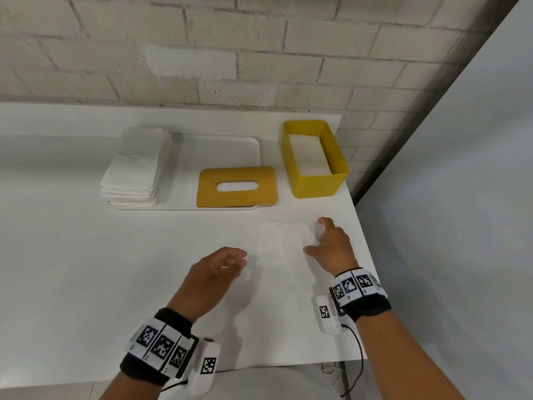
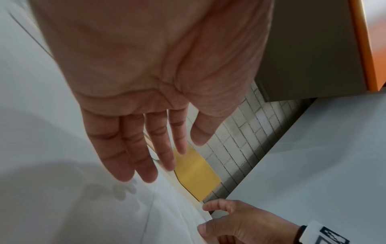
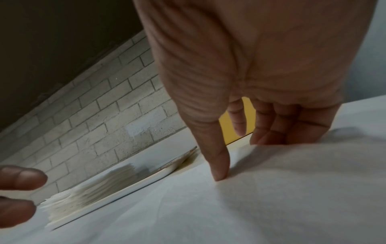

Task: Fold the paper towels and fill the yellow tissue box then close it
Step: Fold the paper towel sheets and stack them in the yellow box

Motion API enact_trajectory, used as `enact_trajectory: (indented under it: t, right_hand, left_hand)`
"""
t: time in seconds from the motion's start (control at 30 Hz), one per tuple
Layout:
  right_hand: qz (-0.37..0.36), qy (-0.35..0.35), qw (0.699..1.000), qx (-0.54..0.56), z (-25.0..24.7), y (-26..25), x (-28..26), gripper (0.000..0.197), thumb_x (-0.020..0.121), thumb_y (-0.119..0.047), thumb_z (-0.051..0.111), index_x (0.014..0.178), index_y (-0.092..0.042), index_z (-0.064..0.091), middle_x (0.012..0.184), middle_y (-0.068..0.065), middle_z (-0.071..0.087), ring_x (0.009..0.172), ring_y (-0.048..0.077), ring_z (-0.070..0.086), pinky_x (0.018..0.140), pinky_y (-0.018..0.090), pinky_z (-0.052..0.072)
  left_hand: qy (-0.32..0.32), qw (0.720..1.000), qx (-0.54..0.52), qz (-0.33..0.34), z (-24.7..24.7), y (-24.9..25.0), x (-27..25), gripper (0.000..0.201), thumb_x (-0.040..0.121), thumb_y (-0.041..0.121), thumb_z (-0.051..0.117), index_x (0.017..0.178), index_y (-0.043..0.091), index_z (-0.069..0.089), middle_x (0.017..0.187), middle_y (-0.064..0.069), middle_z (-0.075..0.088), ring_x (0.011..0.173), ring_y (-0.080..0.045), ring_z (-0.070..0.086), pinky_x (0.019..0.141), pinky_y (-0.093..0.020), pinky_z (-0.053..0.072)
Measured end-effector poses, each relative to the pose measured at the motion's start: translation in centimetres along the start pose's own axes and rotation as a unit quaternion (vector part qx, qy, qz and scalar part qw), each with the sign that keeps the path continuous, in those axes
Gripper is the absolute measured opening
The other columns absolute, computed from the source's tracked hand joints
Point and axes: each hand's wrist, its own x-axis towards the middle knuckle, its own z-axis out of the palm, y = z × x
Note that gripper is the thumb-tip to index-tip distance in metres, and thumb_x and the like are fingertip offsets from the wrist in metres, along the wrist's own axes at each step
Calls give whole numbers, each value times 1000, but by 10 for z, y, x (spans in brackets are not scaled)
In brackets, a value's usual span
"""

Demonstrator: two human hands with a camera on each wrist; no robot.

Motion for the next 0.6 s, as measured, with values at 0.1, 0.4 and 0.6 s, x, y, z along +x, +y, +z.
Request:
enact_trajectory:
  t: [0.1,0.4,0.6]
  right_hand:
    - [-8,-12,1000,7,-2,-2,3,76,82,-20,80,146,-21,39,121,10,57,116,30,56,95,33,44]
    - [2,-9,997,75,-11,1,9,26,85,-22,74,109,-20,64,101,-6,68,97,19,64,86,30,48]
    - [-64,99,986,114,-21,-2,13,10,94,-25,68,85,-25,71,82,-11,70,88,14,66,78,25,46]
  left_hand:
    - [-6,1000,13,8,2,0,7,20,97,26,59,108,39,71,103,18,77,94,-3,73,98,-44,55]
    - [-20,999,14,25,6,9,28,19,97,29,59,110,38,70,103,19,76,94,-2,72,98,-43,55]
    - [-20,999,5,33,3,17,36,27,86,44,56,109,41,70,103,19,76,94,-2,72,97,-43,55]
